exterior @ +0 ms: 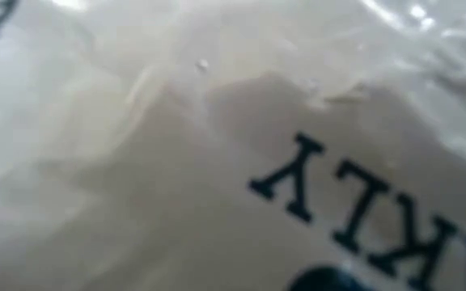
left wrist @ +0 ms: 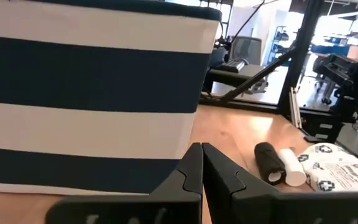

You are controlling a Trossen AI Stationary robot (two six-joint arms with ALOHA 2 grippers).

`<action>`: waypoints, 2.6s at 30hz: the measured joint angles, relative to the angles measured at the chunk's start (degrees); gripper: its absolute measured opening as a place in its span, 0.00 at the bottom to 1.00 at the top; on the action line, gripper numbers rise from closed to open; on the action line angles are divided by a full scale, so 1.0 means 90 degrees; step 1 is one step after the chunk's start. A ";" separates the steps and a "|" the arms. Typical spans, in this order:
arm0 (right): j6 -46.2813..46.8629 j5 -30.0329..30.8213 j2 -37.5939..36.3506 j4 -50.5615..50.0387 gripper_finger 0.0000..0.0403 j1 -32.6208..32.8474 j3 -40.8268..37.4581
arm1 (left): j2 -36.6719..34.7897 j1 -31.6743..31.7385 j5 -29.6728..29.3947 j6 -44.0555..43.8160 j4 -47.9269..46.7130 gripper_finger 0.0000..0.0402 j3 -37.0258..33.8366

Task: Pick & place medical supplies in basket/bin
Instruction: Put the black bandage into the basket

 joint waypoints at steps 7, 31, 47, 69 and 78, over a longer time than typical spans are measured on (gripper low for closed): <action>-0.0063 0.0177 0.0001 -0.0043 0.00 0.0002 0.0000 | 0.0003 0.0002 -0.0244 0.0101 -0.0034 0.00 0.0000; -0.0999 0.2356 0.3971 -0.2040 0.00 0.2495 0.4780 | 0.0006 0.0002 -0.1212 0.0456 -0.0539 0.04 0.0000; -0.0829 0.5589 0.7564 -0.1073 0.00 0.5016 0.5581 | 0.0006 0.0001 -0.1161 0.0441 -0.0357 0.01 0.0002; 0.2023 0.6181 0.8835 -0.0910 0.37 0.5260 0.5586 | 0.0006 0.0002 -0.1163 0.0363 -0.0345 0.05 0.0002; 0.2191 0.6168 0.9497 -0.0964 0.59 0.5116 0.5588 | 0.0006 0.0001 -0.1161 0.0431 -0.0352 0.05 0.0002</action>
